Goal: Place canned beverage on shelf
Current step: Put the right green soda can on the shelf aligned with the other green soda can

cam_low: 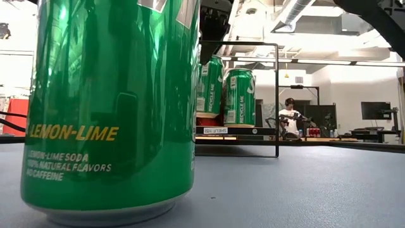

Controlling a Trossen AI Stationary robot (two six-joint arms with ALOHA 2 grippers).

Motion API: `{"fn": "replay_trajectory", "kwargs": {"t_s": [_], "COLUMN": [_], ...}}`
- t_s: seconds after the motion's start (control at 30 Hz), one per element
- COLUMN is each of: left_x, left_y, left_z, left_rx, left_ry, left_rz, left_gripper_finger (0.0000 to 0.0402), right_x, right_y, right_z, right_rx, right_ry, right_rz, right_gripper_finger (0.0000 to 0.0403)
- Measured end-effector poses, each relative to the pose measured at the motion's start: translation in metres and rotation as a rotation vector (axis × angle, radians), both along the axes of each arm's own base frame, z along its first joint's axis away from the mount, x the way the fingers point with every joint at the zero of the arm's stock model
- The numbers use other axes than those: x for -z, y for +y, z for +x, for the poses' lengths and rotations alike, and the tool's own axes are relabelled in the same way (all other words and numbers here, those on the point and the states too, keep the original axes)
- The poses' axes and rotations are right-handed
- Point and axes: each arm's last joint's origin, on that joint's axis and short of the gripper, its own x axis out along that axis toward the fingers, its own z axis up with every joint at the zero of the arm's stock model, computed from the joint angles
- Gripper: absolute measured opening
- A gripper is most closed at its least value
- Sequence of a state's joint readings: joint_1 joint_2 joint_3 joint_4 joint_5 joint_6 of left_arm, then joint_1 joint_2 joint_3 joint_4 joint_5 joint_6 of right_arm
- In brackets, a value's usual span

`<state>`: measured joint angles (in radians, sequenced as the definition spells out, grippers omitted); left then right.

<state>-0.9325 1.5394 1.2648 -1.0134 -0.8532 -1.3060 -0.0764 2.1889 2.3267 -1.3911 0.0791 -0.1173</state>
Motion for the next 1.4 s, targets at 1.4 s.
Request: {"fn": "replay_trajectory", "kwargs": {"t_s": [1.4], "left_x": [-0.001], "left_y": [0.001], "left_z": [0.0], "left_rx": [-0.006], "left_ry": [-0.019], "left_rz": [0.017], "left_gripper_finger": [0.033], "right_x": [0.01], "right_y": [-0.003], "right_z": [0.004], "right_rx": [-0.051], "right_ry": [0.061], "right_rz": [-0.001], "right_gripper_finger": [0.0292]}}
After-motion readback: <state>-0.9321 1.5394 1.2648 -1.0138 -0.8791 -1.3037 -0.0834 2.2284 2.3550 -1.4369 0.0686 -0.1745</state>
